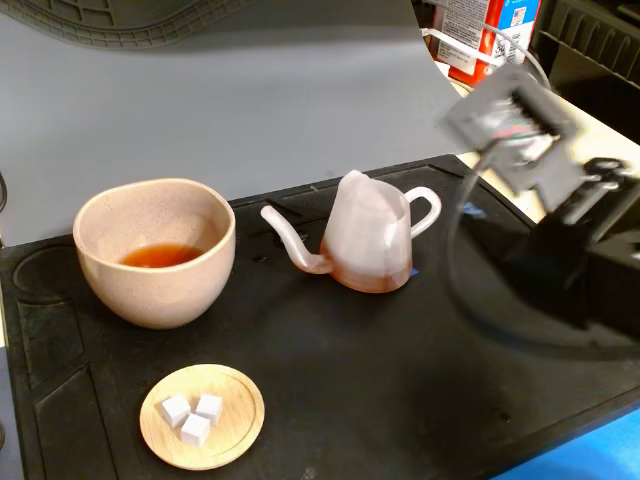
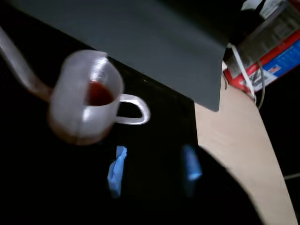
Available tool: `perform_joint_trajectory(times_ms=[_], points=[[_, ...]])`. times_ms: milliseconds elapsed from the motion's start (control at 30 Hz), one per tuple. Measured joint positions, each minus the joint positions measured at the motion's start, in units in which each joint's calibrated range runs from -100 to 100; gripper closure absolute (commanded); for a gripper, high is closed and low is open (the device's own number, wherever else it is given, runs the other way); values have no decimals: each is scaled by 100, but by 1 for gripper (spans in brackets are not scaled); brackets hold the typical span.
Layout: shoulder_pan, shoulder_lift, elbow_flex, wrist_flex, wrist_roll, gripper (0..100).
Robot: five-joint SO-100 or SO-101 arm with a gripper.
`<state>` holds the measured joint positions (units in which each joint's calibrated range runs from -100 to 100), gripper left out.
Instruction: Pick up a kettle and pour liquid into a cup.
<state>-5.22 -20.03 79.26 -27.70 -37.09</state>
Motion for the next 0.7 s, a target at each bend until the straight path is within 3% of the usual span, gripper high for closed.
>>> perform_joint_trajectory(times_ms=[33, 133, 333, 400, 500, 533, 633, 700], points=[[-15, -437, 341, 0, -21, 99], [204, -1995, 1188, 9, -73, 99], [174, -3082, 1519, 35, -1079, 99], [385, -3793, 1529, 910, -1304, 99], [446, -5873, 1548, 3098, -1341, 99], [393, -5882, 1587, 3151, -1341, 99], [416, -7611, 1947, 5260, -1341, 99], [416, -7825, 1967, 5882, -1388, 99]])
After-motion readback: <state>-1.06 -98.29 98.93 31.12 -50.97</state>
